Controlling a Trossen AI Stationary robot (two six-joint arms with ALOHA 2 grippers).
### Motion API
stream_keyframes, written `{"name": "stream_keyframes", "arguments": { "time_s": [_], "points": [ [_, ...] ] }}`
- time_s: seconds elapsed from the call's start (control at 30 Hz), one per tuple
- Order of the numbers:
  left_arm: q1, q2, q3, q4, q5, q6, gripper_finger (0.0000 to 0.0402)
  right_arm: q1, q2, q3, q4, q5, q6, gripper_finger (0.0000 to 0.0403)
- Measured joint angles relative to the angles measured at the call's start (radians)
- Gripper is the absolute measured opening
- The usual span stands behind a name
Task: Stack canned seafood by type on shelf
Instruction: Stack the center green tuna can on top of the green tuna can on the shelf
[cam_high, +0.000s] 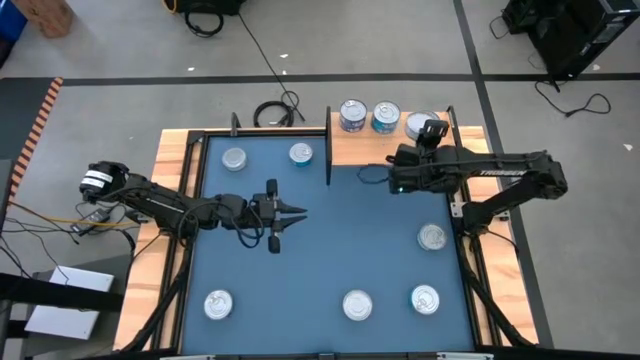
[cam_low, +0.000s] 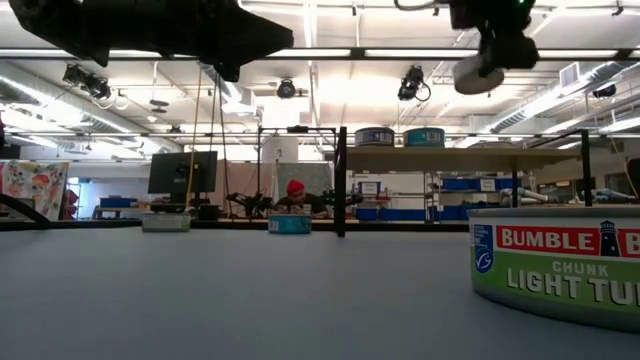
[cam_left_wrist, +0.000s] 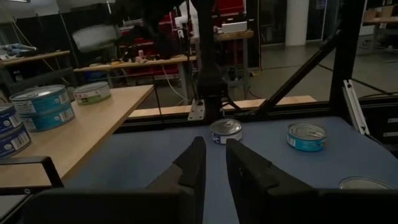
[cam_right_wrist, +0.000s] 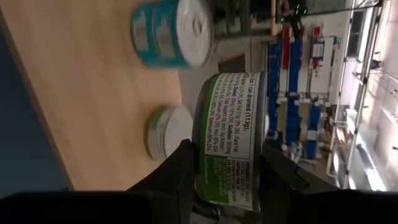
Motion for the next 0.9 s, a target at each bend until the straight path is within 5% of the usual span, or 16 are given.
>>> {"name": "stream_keyframes", "arguments": {
  "time_s": [0.37,0.9],
  "points": [
    [0.000,0.000,0.000,0.000,0.000,-0.005,0.0064,-0.190,-0.070,-0.182,0.243,-0.028,-0.188,0.0129],
    [0.000,0.000,0.000,0.000,-0.001,-0.003,0.0064,-0.376,-0.072,-0.208,0.436,-0.118,-0.361,0.0129]
  ]
}}
